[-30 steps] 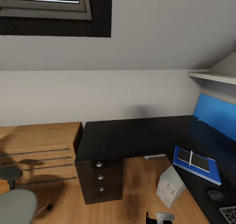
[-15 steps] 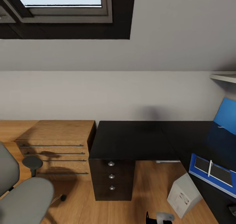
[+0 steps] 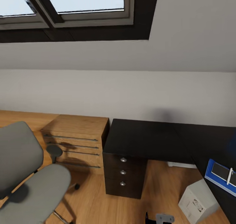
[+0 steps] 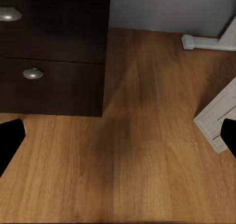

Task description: In the bedroom, organize the workspace by keeping the computer under the desk, ensuring the monitor is on the desk, placing the keyboard on the desk next to the monitor, placing the mouse on the desk next to the keyboard, moving the folder from the swivel chair onto the desk next to the mouse, stacking the notebook on top of the folder with the pen on top of the notebook, and positioning the swivel chair next to the desk.

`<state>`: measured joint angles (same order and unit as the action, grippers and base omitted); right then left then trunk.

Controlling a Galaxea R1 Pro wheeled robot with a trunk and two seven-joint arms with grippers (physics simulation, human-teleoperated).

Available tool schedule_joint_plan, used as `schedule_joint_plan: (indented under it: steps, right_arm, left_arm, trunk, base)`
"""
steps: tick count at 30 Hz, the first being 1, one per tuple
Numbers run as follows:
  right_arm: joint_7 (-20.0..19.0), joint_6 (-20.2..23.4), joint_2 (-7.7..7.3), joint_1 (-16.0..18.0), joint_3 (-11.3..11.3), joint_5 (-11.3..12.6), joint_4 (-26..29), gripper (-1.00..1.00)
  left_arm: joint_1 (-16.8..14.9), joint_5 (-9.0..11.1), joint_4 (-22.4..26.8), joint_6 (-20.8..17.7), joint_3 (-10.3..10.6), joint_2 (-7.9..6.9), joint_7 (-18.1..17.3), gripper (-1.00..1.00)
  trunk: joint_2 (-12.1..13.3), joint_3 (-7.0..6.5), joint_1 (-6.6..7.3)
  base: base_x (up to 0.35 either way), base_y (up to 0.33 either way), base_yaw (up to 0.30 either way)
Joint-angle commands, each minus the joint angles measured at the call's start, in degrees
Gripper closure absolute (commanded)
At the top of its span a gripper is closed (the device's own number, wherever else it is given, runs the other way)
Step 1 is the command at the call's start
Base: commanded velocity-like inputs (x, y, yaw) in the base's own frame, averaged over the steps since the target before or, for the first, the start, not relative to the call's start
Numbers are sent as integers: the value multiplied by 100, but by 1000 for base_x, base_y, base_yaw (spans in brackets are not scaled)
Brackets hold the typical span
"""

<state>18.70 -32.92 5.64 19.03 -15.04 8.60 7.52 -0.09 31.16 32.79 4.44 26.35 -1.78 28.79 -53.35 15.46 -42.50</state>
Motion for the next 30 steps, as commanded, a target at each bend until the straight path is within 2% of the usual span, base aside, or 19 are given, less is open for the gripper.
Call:
schedule_joint_plan:
  steps: [1, 15, 30]
  right_arm:
    - [20, -21, 2, 4, -52, 55, -5, -100]
    - [20, -22, 5, 4, -53, 53, -5, -100]
    - [21, -22, 7, 4, -56, 46, -5, -100]
  left_arm:
    - [-3, 59, 9, 30, 46, -7, 39, -100]
    - [-3, 57, 8, 30, 46, -5, 39, -100]
    - [-2, 56, -91, 37, 37, 3, 39, -100]
  trunk:
    - [-5, 6, 2]
    - [-5, 6, 2]
    - [-5, 6, 2]
  base:
    - [-288, 0, 280]
    - [-167, 0, 280]
    - [-12, 0, 280]
